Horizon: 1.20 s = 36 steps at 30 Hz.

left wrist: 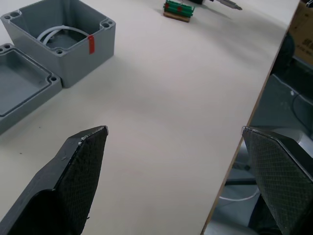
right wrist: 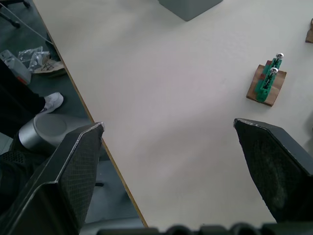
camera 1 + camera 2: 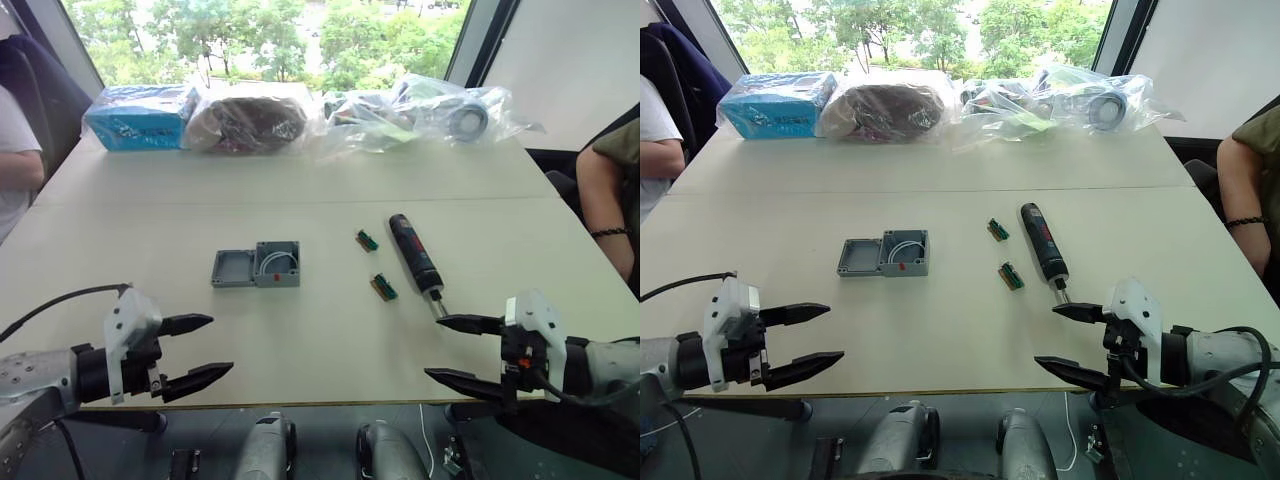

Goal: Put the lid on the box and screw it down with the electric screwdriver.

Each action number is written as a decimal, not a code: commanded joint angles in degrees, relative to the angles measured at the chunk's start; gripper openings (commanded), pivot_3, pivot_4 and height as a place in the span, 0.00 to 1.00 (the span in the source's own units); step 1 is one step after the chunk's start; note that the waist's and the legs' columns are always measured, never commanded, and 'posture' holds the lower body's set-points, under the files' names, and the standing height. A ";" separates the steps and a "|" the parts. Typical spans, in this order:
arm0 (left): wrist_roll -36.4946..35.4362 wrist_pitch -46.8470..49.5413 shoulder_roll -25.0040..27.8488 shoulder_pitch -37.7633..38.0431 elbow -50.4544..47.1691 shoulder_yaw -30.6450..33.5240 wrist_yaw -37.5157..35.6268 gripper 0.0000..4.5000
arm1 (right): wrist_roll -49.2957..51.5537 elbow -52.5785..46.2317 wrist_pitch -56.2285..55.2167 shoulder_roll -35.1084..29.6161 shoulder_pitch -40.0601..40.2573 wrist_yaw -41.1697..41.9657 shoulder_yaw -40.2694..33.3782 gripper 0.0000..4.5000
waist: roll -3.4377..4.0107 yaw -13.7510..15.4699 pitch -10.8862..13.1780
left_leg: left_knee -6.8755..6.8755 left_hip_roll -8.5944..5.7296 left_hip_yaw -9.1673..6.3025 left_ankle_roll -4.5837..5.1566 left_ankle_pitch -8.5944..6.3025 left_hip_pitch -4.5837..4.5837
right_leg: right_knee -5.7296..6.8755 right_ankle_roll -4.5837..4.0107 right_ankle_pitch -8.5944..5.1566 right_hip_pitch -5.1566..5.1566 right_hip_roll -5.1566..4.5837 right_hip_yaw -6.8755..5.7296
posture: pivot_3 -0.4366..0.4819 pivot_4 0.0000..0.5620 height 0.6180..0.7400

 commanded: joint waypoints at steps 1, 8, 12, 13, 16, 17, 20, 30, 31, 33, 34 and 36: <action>-0.63 -0.94 -0.02 -0.21 -1.41 1.52 -0.55 1.00 | 0.40 -0.77 -0.20 -0.85 0.04 0.45 -1.94 0.99 | 0.00 0.01 0.00 | 0.00 0.00 0.00 0.00 0.00 0.00 | 0.00 0.00 0.00 0.00 0.00 0.00 | 0.48 0.27 1.00; -1.39 0.30 1.14 -5.88 1.22 0.86 0.28 1.00 | 1.51 -1.15 0.60 -0.79 -2.42 -0.61 -1.60 0.99 | 0.01 -0.01 0.00 | 0.00 0.00 0.00 0.00 0.00 0.00 | 0.00 0.00 0.00 -0.01 0.00 -0.01 | 0.48 0.27 1.00; -1.20 0.17 2.01 -5.08 0.77 0.92 -1.68 1.00 | 1.67 -1.56 0.90 -0.82 -2.46 -0.73 -1.66 0.99 | 0.01 -0.03 0.00 | -0.01 0.00 0.05 0.01 0.00 -0.21 | 0.01 -0.01 0.00 0.00 0.02 0.01 | 0.48 0.27 1.00; -0.92 -0.16 2.14 -4.78 0.66 0.78 -2.19 1.00 | 1.77 -1.57 1.07 -0.75 -2.75 -0.91 -1.51 0.99 | 0.01 -0.02 0.00 | -0.01 0.00 0.05 0.01 0.00 -0.21 | 0.01 -0.01 0.01 0.01 0.03 0.00 | 0.48 0.27 1.00; -0.82 -0.37 2.29 -4.46 0.67 0.71 -2.79 1.00 | 1.70 -1.65 1.27 -0.66 -3.25 -1.24 -0.95 0.99 | 0.00 -0.01 0.00 | -0.01 0.01 0.06 0.01 0.00 -0.19 | 0.01 -0.01 0.01 0.00 0.03 0.00 | 0.48 0.27 1.00; -0.76 -0.40 2.29 -4.36 0.67 0.78 -2.88 1.00 | 1.68 -1.66 1.23 -0.65 -3.27 -1.25 -0.89 0.99 | 0.01 0.04 0.00 | -0.01 0.02 0.06 0.01 0.00 -0.19 | 0.01 -0.01 0.01 0.00 0.03 0.00 | 0.48 0.27 1.00; 0.83 -1.38 2.32 -3.83 0.90 0.84 -3.08 1.00 | 1.59 -1.55 1.14 -0.50 -3.42 -1.37 -0.55 0.99 | 0.01 0.05 0.00 | -0.01 0.02 0.06 0.00 0.00 -0.17 | 0.00 -0.01 0.00 -0.15 0.03 0.00 | 0.48 0.27 1.00; 6.57 -4.20 5.93 -18.15 7.98 -7.98 -5.22 1.00 | 0.20 -1.58 0.34 0.90 -8.41 -4.82 4.55 0.99 | 0.01 0.17 0.01 | 0.01 0.01 0.01 0.00 0.01 -0.13 | 0.02 -0.01 0.01 -0.11 0.06 -0.03 | 0.48 0.27 1.00; 7.84 -5.57 6.30 -22.41 10.35 -10.79 -6.98 1.00 | 0.04 -1.59 0.32 1.30 -9.49 -5.48 5.59 0.99 | 0.01 0.18 0.00 | 0.02 0.01 0.01 0.00 0.01 -0.14 | 0.02 -0.01 0.01 -0.12 0.08 -0.03 | 0.48 0.27 1.00; 11.06 -8.51 6.23 -32.41 15.97 -18.04 -12.08 1.00 | -0.70 -1.85 0.05 2.55 -11.47 -7.22 7.97 0.99 | 0.00 0.21 0.00 | 0.02 0.01 0.03 0.01 0.01 -0.15 | 0.02 -0.01 0.01 -0.01 0.09 -0.02 | 0.48 0.27 1.00; 13.20 -10.90 5.98 -36.51 19.20 -21.34 -14.94 1.00 | -0.94 -1.99 0.15 3.19 -12.41 -8.14 9.05 0.99 | -0.02 0.21 0.00 | 0.02 0.00 0.04 0.01 0.02 -0.17 | 0.03 -0.01 0.01 0.05 0.10 -0.02 | 0.48 0.27 1.00; 17.64 -15.86 4.47 -43.55 26.23 -27.39 -19.93 1.00 | -1.50 -2.39 0.18 4.20 -13.49 -9.49 10.51 0.99 | -0.01 0.09 0.00 | 0.04 -0.21 0.08 0.02 0.02 -0.19 | 0.04 -0.01 0.01 0.08 0.13 -0.01 | 0.48 0.27 1.00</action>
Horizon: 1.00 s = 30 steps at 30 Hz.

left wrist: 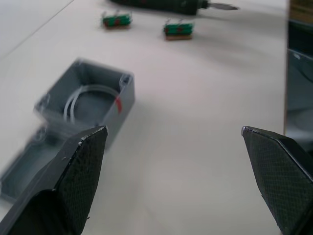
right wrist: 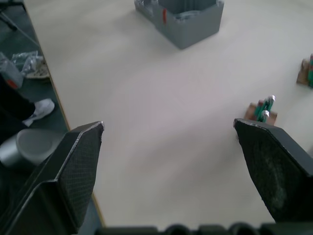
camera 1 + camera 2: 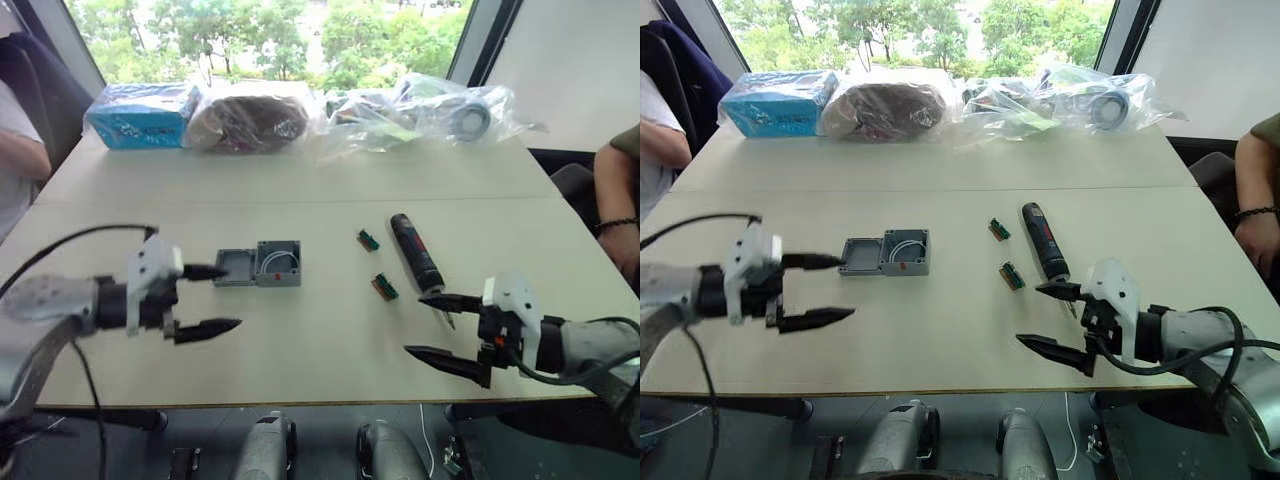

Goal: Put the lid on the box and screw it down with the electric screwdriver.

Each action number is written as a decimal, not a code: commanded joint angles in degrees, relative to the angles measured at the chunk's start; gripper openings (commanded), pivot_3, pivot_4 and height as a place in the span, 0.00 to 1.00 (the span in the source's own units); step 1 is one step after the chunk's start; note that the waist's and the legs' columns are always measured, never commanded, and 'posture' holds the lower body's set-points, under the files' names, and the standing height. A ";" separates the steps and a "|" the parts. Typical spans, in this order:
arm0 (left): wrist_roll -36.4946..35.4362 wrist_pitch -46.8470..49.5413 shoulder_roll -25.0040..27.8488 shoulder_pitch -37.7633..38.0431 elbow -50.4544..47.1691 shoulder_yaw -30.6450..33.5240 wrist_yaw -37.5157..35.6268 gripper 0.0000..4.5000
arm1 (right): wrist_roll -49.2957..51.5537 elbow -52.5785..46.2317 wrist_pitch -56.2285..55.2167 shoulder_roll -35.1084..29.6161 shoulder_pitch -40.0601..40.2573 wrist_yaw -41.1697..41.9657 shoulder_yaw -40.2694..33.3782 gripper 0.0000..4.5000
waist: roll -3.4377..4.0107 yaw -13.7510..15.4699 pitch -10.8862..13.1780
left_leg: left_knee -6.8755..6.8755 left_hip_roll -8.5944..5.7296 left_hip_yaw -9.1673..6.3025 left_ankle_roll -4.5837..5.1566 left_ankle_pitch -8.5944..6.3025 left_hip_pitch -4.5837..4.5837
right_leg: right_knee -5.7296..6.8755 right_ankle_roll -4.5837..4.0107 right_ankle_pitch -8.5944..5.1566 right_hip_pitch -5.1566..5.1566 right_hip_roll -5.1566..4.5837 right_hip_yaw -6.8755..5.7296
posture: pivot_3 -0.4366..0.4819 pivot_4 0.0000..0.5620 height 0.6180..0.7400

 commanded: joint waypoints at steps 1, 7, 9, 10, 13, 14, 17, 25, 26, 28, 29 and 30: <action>7.58 -8.90 -2.40 -9.63 11.00 -9.60 -8.72 1.00 | -1.03 -2.14 -0.91 1.51 -1.50 -2.52 1.93 0.99 | 0.00 -0.13 0.00 | 0.00 -0.04 0.09 0.00 0.00 0.00 | 0.01 0.00 0.00 0.00 0.00 0.01 | 0.48 0.27 1.00; 17.00 -20.12 -10.17 -24.98 32.76 -19.14 -16.61 1.00 | -1.95 -4.69 -0.74 4.15 -0.58 -6.86 3.19 0.99 | -0.24 -0.06 0.14 | 0.06 -0.06 0.27 0.04 0.02 -0.04 | 0.18 0.05 0.01 -0.07 0.05 0.05 | 0.48 0.27 1.00; 18.82 -23.15 -12.32 -27.77 38.47 -20.29 -17.94 1.00 | -2.10 -5.64 -0.75 4.74 0.41 -8.12 3.19 0.99 | -0.24 -0.14 0.14 | 0.08 -0.06 0.26 0.04 0.02 -0.03 | 0.22 0.05 0.01 -0.06 0.04 0.06 | 0.48 0.27 1.00; 19.71 -24.32 -13.67 -29.21 41.25 -20.82 -18.19 1.00 | -2.17 -6.14 -0.80 5.05 1.12 -8.83 3.06 0.99 | -0.25 -0.12 0.14 | 0.08 -0.06 0.27 0.04 0.02 -0.03 | 0.22 0.06 0.01 -0.06 0.04 0.06 | 0.48 0.27 1.00; 22.39 -27.96 -16.92 -32.56 47.94 -22.05 -19.38 1.00 | -2.56 -7.74 -0.82 6.10 3.00 -10.92 2.92 0.99 | -0.26 -0.10 0.15 | 0.10 -0.06 0.26 0.04 0.02 -0.04 | 0.23 0.07 0.01 -0.05 0.04 0.06 | 0.48 0.27 1.00; 23.13 -29.27 -17.89 -33.45 49.77 -22.32 -19.57 1.00 | -2.62 -8.32 -0.77 6.51 3.62 -11.58 2.85 0.99 | -0.26 -0.02 0.15 | 0.11 -0.06 0.25 0.05 0.02 -0.04 | 0.24 0.07 0.02 -0.05 0.04 0.06 | 0.48 0.27 1.00; 24.31 -31.03 -20.15 -35.51 53.74 -22.35 -20.16 1.00 | -2.79 -9.78 -0.66 7.08 5.20 -13.11 2.64 0.99 | -0.30 -0.10 0.17 | 0.14 -0.06 0.23 0.05 0.02 -0.05 | 0.26 0.20 0.09 -0.05 0.04 0.06 | 0.48 0.27 1.00; 29.77 -37.10 -24.09 -38.57 61.65 -23.00 -18.62 0.66 | -2.47 -11.00 -0.61 7.15 6.58 -15.05 1.93 1.00 | -0.32 -0.14 0.18 | 0.15 -0.05 0.21 0.05 0.02 -0.04 | 0.32 0.22 0.10 -0.05 0.04 0.05 | 0.48 0.27 1.00; 30.26 -37.30 -24.28 -38.76 61.99 -22.95 -18.44 0.59 | -2.39 -11.08 -0.54 7.12 6.57 -15.22 1.81 1.00 | -0.32 -0.14 0.18 | 0.15 -0.05 0.20 0.05 0.02 -0.04 | 0.32 0.23 0.11 -0.05 0.04 0.05 | 0.48 0.27 1.00; 31.08 -36.84 -24.26 -38.84 61.69 -22.97 -18.62 0.40 | -2.40 -11.14 -0.55 7.02 6.72 -15.45 1.57 1.00 | -0.32 -0.15 0.18 | 0.17 -0.05 0.20 0.05 0.02 -0.04 | 0.33 0.24 0.11 -0.05 0.04 0.05 | 0.48 0.27 1.00; 31.33 -36.48 -24.13 -38.74 61.19 -23.01 -18.83 0.32 | -2.40 -11.14 -0.59 7.00 6.80 -15.52 1.52 1.00 | -0.32 -0.15 0.18 | 0.16 -0.05 0.20 0.05 0.02 -0.04 | 0.33 0.24 0.11 -0.05 0.04 0.05 | 0.48 0.27 1.00; 31.77 -36.16 -23.97 -38.58 60.53 -23.11 -18.61 0.23 | -2.38 -11.15 -0.57 7.00 6.80 -15.62 1.53 1.00 | -0.32 -0.15 0.18 | 0.17 -0.05 0.20 0.05 0.02 -0.04 | 0.34 0.24 0.11 -0.05 0.04 0.05 | 0.48 0.27 1.00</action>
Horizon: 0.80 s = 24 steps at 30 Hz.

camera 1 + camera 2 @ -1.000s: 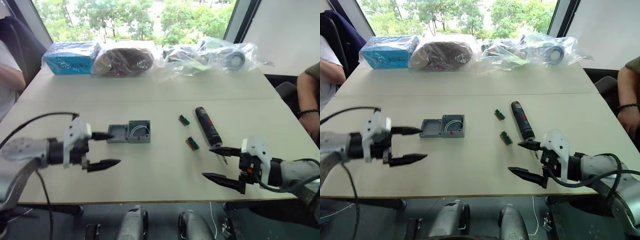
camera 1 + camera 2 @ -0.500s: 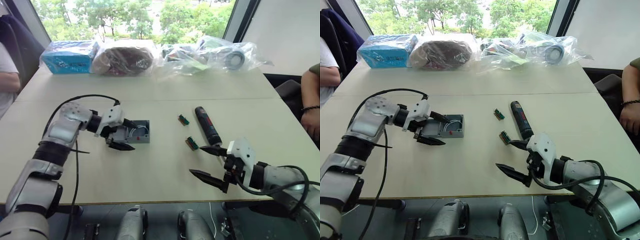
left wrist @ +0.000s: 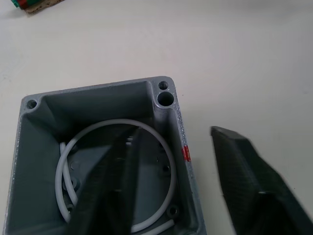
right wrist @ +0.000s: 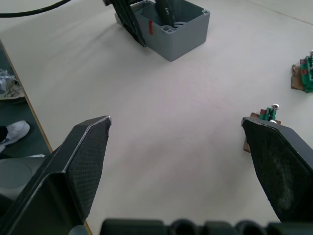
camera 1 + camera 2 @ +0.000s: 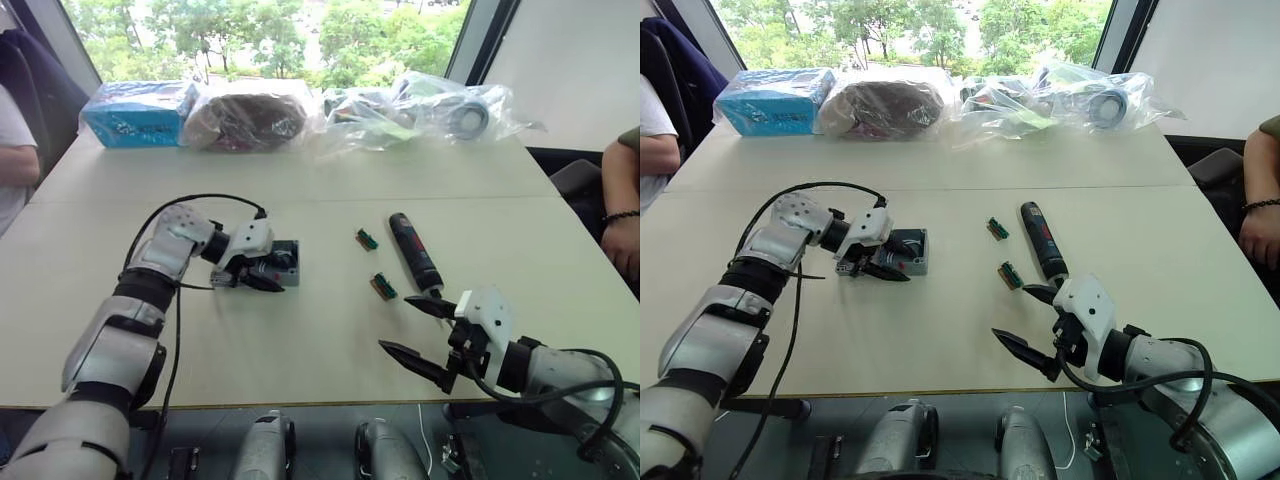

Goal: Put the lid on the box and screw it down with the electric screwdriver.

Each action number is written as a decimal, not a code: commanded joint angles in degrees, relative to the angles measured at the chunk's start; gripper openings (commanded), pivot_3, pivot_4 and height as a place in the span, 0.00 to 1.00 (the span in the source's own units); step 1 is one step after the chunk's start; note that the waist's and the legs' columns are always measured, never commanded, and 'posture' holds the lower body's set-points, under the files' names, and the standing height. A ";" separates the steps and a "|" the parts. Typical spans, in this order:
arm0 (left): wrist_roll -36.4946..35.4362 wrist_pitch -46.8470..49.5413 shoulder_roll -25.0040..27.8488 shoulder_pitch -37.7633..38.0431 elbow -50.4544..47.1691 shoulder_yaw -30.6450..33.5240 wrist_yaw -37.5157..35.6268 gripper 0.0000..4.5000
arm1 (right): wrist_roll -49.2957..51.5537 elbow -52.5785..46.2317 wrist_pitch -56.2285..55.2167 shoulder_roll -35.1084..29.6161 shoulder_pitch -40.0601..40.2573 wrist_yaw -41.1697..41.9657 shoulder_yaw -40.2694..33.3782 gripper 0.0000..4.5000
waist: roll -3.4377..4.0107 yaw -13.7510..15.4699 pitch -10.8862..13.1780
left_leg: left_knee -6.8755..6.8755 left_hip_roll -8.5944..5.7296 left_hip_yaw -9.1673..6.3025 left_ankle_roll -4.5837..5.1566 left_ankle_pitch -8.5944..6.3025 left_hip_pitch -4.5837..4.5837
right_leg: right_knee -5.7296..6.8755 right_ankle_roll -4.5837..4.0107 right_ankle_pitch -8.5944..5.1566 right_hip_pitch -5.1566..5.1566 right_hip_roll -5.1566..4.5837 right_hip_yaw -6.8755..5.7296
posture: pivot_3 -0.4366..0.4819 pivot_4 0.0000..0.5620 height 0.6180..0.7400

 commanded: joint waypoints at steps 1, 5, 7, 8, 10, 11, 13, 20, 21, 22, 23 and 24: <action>1.80 0.70 0.79 -0.87 -3.19 -0.31 0.33 0.15 | 0.41 -2.33 -0.63 0.16 -0.02 -0.57 -1.40 1.00 | 0.00 0.01 0.00 | 0.00 0.00 0.00 0.00 0.00 0.00 | 0.01 0.00 0.00 0.00 0.00 0.00 | 0.48 0.27 1.00; 1.80 6.20 0.81 1.13 -9.51 -0.11 1.15 0.02 | 0.38 -2.35 -0.66 0.27 -0.03 -0.97 -1.03 1.00 | 0.00 0.03 0.00 | 0.02 0.00 -0.04 0.00 0.00 0.00 | 0.04 0.00 0.00 0.01 0.00 0.00 | 0.48 0.27 1.00; 0.86 9.58 0.94 2.79 -14.19 -0.01 1.22 0.02 | 0.34 -2.35 -0.64 0.31 -0.11 -1.13 -0.73 1.00 | 0.00 -0.01 0.00 | 0.02 0.00 -0.08 0.00 0.00 0.00 | 0.08 0.00 0.00 0.01 0.00 0.01 | 0.48 0.27 1.00; 0.72 12.60 0.46 4.17 -17.81 0.11 2.99 0.02 | 0.34 -2.33 -0.64 0.28 -0.12 -1.15 -0.64 1.00 | 0.00 0.01 0.00 | 0.03 0.00 -0.14 0.00 0.00 0.00 | 0.12 0.00 0.00 0.00 -0.01 0.01 | 0.48 0.27 1.00; 0.79 18.78 -0.67 6.53 -24.03 0.35 6.74 0.02 | 0.46 -2.31 -0.54 0.24 -0.15 -1.19 -0.53 1.00 | 0.00 0.05 0.00 | 0.05 0.00 -0.29 0.00 0.00 0.01 | 0.24 0.00 0.00 0.00 -0.01 0.01 | 0.48 0.27 1.00; 1.51 22.31 -1.41 7.89 -27.51 0.23 9.46 0.02 | 0.51 -2.33 -0.50 0.21 -0.14 -1.18 -0.48 1.00 | 0.00 0.07 0.00 | 0.08 -0.01 -0.34 0.00 0.00 0.02 | 0.33 0.01 -0.01 0.00 -0.02 0.01 | 0.48 0.27 1.00; 2.14 27.22 -1.74 10.30 -33.68 -0.64 11.82 0.02 | 0.62 -2.36 -0.44 0.19 -0.09 -1.14 -0.40 1.00 | 0.00 0.09 0.00 | 0.11 -0.03 -0.41 0.00 0.00 0.04 | 0.42 0.04 -0.02 0.01 -0.02 0.01 | 0.48 0.27 1.00; 0.49 35.03 -1.39 14.62 -47.49 -2.43 14.79 0.02 | 0.76 -2.31 -0.39 0.10 -0.07 -0.87 0.06 1.00 | 0.00 -0.08 0.00 | 0.12 -0.04 -0.51 0.00 0.01 0.08 | 0.54 0.11 -0.07 0.00 -0.01 0.00 | 0.48 0.27 1.00; 0.56 32.95 -0.61 15.05 -48.12 -2.96 14.00 0.02 | 0.73 -2.27 -0.40 0.04 -0.10 -0.77 0.19 1.00 | 0.00 -0.11 0.00 | 0.12 -0.04 -0.51 0.00 0.01 0.08 | 0.55 0.11 -0.07 -0.01 0.00 0.01 | 0.48 0.27 1.00; 0.76 30.36 -0.19 15.12 -47.67 -3.30 13.53 0.02 | 0.69 -2.20 -0.43 -0.04 -0.16 -0.63 0.30 1.00 | 0.00 -0.08 0.00 | 0.12 -0.04 -0.51 0.00 0.01 0.08 | 0.55 0.11 -0.07 -0.01 0.01 0.00 | 0.48 0.27 1.00; 0.71 28.24 0.30 14.85 -46.54 -3.67 12.57 0.02 | 0.66 -2.07 -0.43 -0.09 -0.34 -0.53 0.42 1.00 | 0.01 -0.04 0.00 | 0.12 -0.03 -0.51 0.00 0.01 0.08 | 0.56 0.10 -0.08 -0.02 0.01 0.00 | 0.48 0.27 1.00; 0.52 26.83 0.61 14.62 -45.68 -3.92 11.93 0.02 | 0.65 -1.99 -0.44 -0.11 -0.47 -0.47 0.49 1.00 | 0.01 -0.02 0.00 | 0.12 -0.03 -0.51 0.00 0.01 0.09 | 0.55 0.08 -0.09 -0.01 0.01 0.00 | 0.48 0.27 1.00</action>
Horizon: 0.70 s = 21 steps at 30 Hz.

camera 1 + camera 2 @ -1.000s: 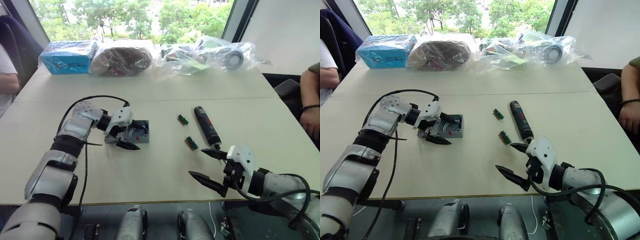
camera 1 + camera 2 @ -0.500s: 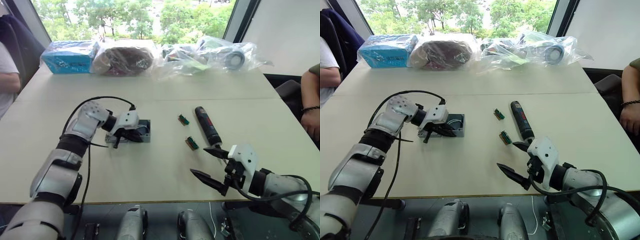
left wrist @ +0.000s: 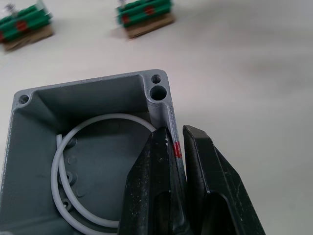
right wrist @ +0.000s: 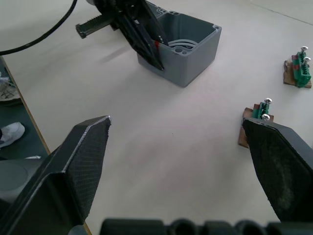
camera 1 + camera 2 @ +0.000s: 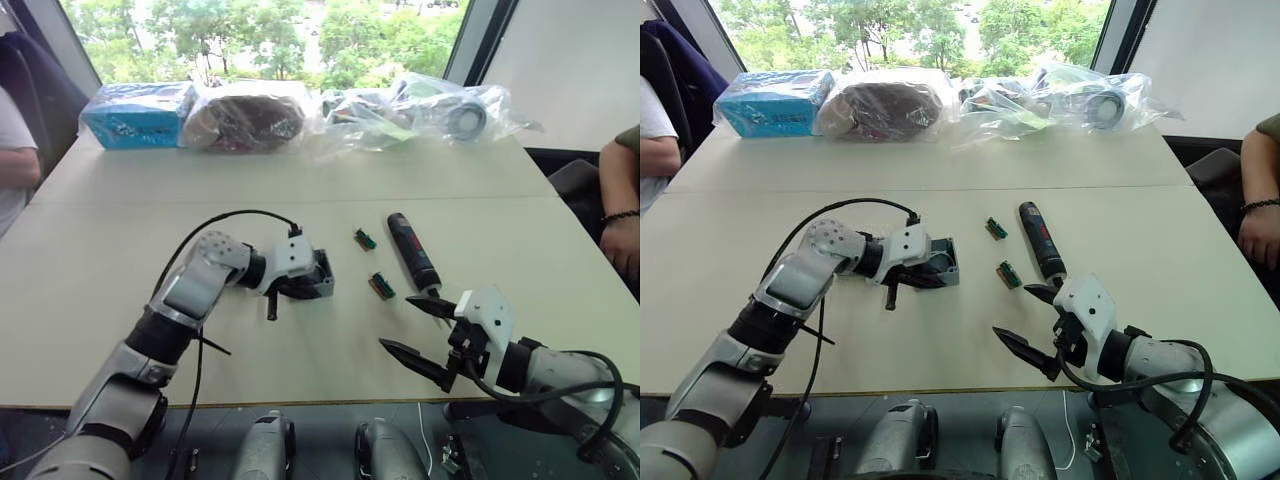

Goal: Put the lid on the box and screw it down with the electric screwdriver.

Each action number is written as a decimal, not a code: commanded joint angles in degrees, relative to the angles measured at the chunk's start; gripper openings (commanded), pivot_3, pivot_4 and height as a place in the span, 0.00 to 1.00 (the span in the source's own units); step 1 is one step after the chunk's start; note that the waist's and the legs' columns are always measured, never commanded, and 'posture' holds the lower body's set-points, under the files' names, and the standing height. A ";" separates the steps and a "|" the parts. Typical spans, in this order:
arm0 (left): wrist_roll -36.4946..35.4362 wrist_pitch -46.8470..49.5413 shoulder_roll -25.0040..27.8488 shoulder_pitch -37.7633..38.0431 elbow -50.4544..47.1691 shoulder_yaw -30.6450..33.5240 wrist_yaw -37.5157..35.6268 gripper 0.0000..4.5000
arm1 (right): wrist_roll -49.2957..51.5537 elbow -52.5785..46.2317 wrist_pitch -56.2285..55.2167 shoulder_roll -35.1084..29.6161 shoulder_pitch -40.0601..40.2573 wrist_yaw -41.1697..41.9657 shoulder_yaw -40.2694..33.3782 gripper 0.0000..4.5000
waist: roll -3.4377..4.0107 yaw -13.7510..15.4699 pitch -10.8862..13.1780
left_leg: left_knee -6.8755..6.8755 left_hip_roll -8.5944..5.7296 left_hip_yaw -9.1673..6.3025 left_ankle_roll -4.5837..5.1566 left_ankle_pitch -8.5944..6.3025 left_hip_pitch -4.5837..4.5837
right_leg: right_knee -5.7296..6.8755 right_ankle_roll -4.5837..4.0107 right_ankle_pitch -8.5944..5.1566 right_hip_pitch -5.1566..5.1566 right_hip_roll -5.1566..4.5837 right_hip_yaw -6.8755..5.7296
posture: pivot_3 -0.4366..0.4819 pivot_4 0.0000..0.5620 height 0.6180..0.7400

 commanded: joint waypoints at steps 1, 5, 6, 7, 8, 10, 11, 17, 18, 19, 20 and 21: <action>-1.73 -9.19 1.65 -0.88 1.27 -0.05 -3.83 0.02 | 0.49 -1.72 -0.54 -0.14 -0.90 0.53 0.11 1.00 | 0.00 0.03 0.00 | 0.00 0.00 0.00 0.00 0.00 0.00 | 0.00 -0.04 -0.02 0.00 0.00 0.00 | 0.48 0.27 1.00; -3.74 -21.99 2.44 -2.79 8.38 -0.59 -11.11 0.02 | 0.15 -1.24 -0.61 -0.23 -1.70 0.75 0.51 1.00 | 0.00 0.09 0.00 | 0.00 0.00 0.02 0.00 0.00 0.00 | -0.01 -0.18 -0.10 0.01 -0.01 0.00 | 0.48 0.27 1.00; -3.93 -25.99 2.22 -3.89 11.46 -0.95 -13.22 0.02 | -0.01 -1.17 -0.68 -0.24 -1.76 0.81 0.62 1.00 | 0.00 0.23 0.00 | 0.01 0.00 0.02 0.00 0.00 0.00 | -0.01 -0.18 -0.10 0.00 -0.01 0.00 | 0.48 0.27 1.00; -4.32 -28.08 1.83 -4.84 13.94 -1.09 -14.78 0.02 | -0.14 -1.14 -0.74 -0.26 -1.75 0.86 0.68 1.00 | 0.00 0.24 0.00 | 0.02 -0.01 0.02 0.00 0.00 -0.01 | -0.02 -0.19 -0.10 0.01 -0.01 -0.02 | 0.48 0.27 1.00; -5.12 -28.24 1.16 -5.77 16.02 -1.02 -16.13 0.02 | -0.21 -1.09 -0.78 -0.23 -1.74 0.89 0.76 1.00 | 0.00 0.24 0.00 | 0.04 -0.02 0.02 0.00 0.00 -0.01 | -0.02 -0.20 -0.10 0.01 -0.01 -0.02 | 0.48 0.27 1.00; -7.26 -28.49 0.23 -7.78 19.67 -1.76 -17.48 0.02 | -0.50 -1.03 -0.89 -0.15 -1.74 0.85 1.06 1.00 | 0.00 0.19 0.00 | 0.06 -0.03 0.03 0.00 0.00 -0.03 | -0.03 -0.20 -0.10 0.02 -0.01 -0.01 | 0.48 0.27 1.00; -7.67 -31.06 0.16 -9.00 22.07 -3.01 -17.67 0.02 | -0.64 -1.05 -0.92 -0.10 -1.74 0.84 1.19 1.00 | -0.01 0.16 0.00 | 0.10 -0.03 0.04 0.00 0.00 -0.04 | -0.02 -0.20 -0.10 0.02 -0.01 -0.01 | 0.48 0.27 1.00; -7.56 -40.86 -3.60 -17.25 35.95 -7.10 -17.69 0.02 | -1.15 -1.09 -1.16 0.26 -1.48 0.77 1.43 1.00 | -0.01 0.18 0.01 | 0.29 -0.02 0.01 0.01 -0.01 -0.09 | 0.01 -0.18 -0.10 0.05 -0.01 -0.02 | 0.48 0.27 1.00; -7.81 -42.03 -3.85 -18.45 37.70 -8.27 -17.69 0.02 | -1.31 -1.07 -1.29 0.28 -1.32 0.78 1.48 1.00 | -0.01 0.15 0.01 | 0.36 -0.02 0.00 0.02 -0.01 -0.13 | 0.01 -0.18 -0.09 0.05 -0.01 -0.04 | 0.48 0.27 1.00; -7.60 -43.71 -4.13 -19.59 39.50 -9.45 -17.69 0.02 | -1.34 -1.06 -1.32 0.33 -1.22 0.75 1.47 1.00 | -0.02 0.11 0.01 | 0.41 -0.02 0.00 0.04 -0.03 -0.15 | 0.01 -0.18 -0.09 0.05 -0.01 -0.04 | 0.48 0.27 1.00; -6.72 -45.79 -4.89 -20.87 41.82 -9.95 -17.69 0.02 | -1.43 -1.09 -1.34 0.39 -1.18 0.68 1.53 1.00 | -0.02 0.10 0.01 | 0.45 -0.02 0.00 0.08 -0.05 -0.15 | 0.02 -0.18 -0.09 0.06 -0.01 -0.04 | 0.48 0.27 1.00; -6.09 -47.23 -5.74 -22.22 43.94 -10.34 -17.69 0.02 | -1.59 -1.12 -1.40 0.44 -1.13 0.57 1.58 1.00 | -0.02 0.09 0.01 | 0.47 -0.02 0.00 0.10 -0.06 -0.16 | 0.01 -0.18 -0.09 0.07 -0.01 -0.03 | 0.48 0.27 1.00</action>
